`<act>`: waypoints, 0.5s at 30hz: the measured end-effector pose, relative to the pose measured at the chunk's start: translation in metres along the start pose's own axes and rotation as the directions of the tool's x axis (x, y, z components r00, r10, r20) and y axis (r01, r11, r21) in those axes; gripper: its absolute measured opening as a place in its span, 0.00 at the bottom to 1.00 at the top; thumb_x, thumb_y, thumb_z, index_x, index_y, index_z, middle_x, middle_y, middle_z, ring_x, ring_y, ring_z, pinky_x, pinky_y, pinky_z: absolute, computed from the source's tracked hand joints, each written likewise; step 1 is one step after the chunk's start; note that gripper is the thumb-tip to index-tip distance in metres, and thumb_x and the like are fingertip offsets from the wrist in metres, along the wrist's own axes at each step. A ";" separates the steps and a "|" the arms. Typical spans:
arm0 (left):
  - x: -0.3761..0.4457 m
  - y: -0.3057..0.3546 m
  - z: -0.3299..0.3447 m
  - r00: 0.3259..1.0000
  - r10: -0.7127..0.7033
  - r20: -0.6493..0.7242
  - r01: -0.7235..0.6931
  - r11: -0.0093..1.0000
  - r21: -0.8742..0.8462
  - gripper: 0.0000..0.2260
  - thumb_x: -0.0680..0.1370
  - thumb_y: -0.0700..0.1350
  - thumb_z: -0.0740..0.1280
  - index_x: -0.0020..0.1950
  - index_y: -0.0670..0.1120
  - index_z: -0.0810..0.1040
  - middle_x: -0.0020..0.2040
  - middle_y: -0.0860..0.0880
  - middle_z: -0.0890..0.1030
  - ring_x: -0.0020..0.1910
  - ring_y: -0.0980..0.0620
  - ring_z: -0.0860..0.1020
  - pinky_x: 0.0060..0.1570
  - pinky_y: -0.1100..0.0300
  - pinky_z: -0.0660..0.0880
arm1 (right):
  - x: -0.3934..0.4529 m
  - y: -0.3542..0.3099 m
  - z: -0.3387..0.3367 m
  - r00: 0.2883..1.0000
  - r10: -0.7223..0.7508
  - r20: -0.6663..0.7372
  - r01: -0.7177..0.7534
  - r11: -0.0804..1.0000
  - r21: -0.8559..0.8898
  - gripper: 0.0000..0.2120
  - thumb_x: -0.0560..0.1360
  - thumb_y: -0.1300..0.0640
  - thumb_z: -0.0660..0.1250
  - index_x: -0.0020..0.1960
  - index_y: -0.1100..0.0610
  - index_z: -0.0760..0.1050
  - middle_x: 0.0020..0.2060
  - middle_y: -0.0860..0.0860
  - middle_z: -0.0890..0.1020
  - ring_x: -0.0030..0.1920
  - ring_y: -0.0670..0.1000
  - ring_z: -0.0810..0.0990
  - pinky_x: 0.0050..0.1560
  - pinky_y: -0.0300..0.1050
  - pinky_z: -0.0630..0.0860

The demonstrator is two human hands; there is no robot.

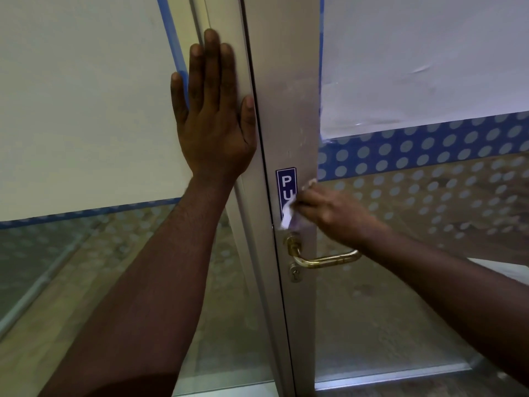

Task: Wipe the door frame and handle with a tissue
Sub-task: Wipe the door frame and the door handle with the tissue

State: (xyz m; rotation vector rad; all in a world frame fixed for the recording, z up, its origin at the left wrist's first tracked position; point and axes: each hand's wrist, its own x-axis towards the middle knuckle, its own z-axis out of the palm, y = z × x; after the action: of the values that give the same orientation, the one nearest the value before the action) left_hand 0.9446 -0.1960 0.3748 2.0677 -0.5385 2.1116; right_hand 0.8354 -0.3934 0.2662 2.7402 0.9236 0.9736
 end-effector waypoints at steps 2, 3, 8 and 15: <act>0.000 0.000 0.000 1.000 -0.003 -0.001 0.003 1.000 -0.005 0.24 0.86 0.52 0.54 0.79 0.41 0.62 0.78 0.39 0.66 0.78 0.43 0.60 0.78 0.48 0.48 | 0.012 0.014 -0.016 0.995 0.033 -0.090 -0.035 0.999 -0.024 0.14 0.74 0.62 0.68 0.59 0.62 0.78 0.52 0.58 0.79 0.48 0.54 0.79 0.38 0.47 0.81; 0.000 0.000 0.000 1.000 -0.003 -0.001 0.003 1.000 -0.008 0.24 0.86 0.52 0.54 0.79 0.41 0.62 0.78 0.39 0.66 0.78 0.42 0.60 0.78 0.48 0.48 | 0.015 0.018 -0.022 0.992 0.041 -0.115 -0.045 0.998 -0.034 0.14 0.74 0.62 0.69 0.59 0.62 0.78 0.52 0.58 0.79 0.48 0.54 0.79 0.38 0.46 0.80; 0.001 0.000 -0.002 1.000 -0.002 0.015 0.002 1.000 0.003 0.25 0.86 0.53 0.53 0.79 0.41 0.62 0.78 0.38 0.65 0.78 0.42 0.59 0.78 0.49 0.45 | 0.000 0.005 -0.016 0.974 -0.127 0.186 0.134 0.991 -0.026 0.17 0.73 0.62 0.71 0.61 0.58 0.78 0.55 0.55 0.78 0.52 0.52 0.78 0.42 0.41 0.77; 0.002 0.000 -0.003 1.000 0.000 0.013 0.000 1.000 0.004 0.25 0.86 0.53 0.52 0.79 0.40 0.61 0.78 0.38 0.65 0.78 0.42 0.59 0.78 0.52 0.41 | 0.004 0.019 -0.024 0.996 0.030 -0.086 -0.036 0.997 -0.074 0.13 0.73 0.63 0.69 0.57 0.62 0.79 0.49 0.58 0.80 0.45 0.53 0.79 0.34 0.38 0.71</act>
State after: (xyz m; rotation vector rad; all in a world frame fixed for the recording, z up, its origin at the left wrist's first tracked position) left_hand 0.9417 -0.1947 0.3768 2.0849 -0.5358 2.1027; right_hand 0.8327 -0.4090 0.2926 2.6785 0.8374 1.1140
